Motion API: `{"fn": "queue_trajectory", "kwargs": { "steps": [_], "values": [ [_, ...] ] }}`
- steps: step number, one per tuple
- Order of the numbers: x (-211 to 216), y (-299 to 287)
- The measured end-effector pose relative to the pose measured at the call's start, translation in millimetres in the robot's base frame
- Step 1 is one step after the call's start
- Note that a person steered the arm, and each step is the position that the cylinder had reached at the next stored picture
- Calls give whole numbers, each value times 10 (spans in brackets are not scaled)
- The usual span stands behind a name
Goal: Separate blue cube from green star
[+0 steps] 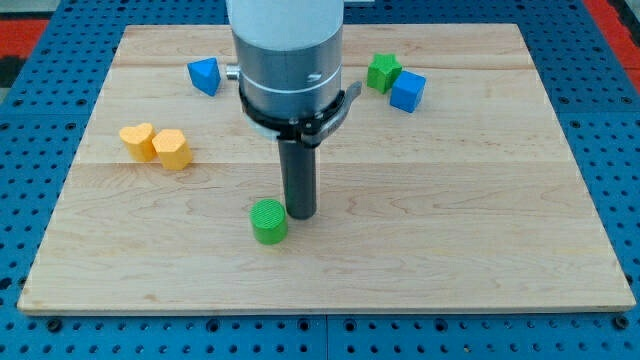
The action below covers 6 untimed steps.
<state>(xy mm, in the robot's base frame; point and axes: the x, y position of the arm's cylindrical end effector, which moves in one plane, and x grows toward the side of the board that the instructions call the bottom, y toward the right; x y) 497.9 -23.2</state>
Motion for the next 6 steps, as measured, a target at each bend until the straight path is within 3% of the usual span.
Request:
{"fn": "queue_trajectory", "kwargs": {
  "steps": [1,3,5,6],
  "values": [
    [-254,-89],
    [-215,-255],
    [-1602,1076],
    [-1983,1231]
  ]
}}
